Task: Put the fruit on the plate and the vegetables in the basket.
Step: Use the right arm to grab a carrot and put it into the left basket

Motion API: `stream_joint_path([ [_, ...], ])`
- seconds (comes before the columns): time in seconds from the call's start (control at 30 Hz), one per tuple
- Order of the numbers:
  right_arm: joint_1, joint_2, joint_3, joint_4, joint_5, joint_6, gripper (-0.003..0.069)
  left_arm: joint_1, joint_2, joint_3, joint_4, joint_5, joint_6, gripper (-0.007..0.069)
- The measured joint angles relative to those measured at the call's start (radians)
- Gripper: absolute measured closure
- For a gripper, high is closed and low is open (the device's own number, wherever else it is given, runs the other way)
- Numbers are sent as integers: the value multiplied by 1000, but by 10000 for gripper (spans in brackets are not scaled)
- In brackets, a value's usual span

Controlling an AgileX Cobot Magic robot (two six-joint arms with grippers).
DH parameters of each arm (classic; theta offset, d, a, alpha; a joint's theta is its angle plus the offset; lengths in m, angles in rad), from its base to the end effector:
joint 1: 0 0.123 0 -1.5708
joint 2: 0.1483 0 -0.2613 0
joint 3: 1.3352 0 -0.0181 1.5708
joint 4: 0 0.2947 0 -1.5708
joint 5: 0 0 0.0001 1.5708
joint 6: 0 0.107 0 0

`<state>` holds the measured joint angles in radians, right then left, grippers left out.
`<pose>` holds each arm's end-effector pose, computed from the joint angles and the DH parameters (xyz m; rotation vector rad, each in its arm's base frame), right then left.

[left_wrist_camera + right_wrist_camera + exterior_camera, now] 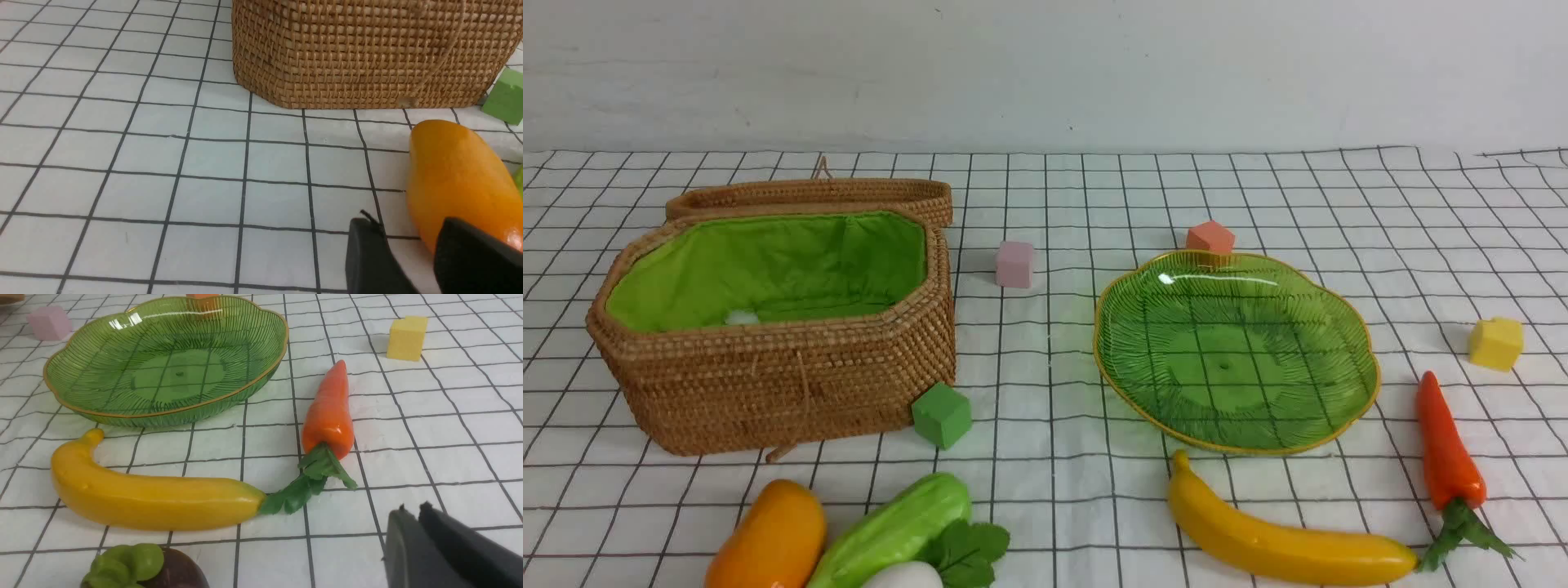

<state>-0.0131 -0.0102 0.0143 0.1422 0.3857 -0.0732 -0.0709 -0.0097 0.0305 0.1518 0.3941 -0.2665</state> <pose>0.1355 0.0039 0.1699 0.0303 1.8699 0.0813 0.1354 -0.0034 0.1627 -0.0919 1.8923 -0.0793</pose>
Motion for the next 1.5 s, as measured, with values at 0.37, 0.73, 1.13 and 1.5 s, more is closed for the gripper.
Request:
stream_joint_path([
  [0.37,0,0,0,0,0,0,583,0,0,0,0,0,0,386],
  [0.73,0,0,3,0,-21,0,568,0,0,0,0,0,0,386],
  [1.13,0,0,11,133,-311,0,552,0,0,0,0,0,0,386],
  [1.5,0,0,-62,233,-514,118,538,0,0,0,0,0,0,386],
])
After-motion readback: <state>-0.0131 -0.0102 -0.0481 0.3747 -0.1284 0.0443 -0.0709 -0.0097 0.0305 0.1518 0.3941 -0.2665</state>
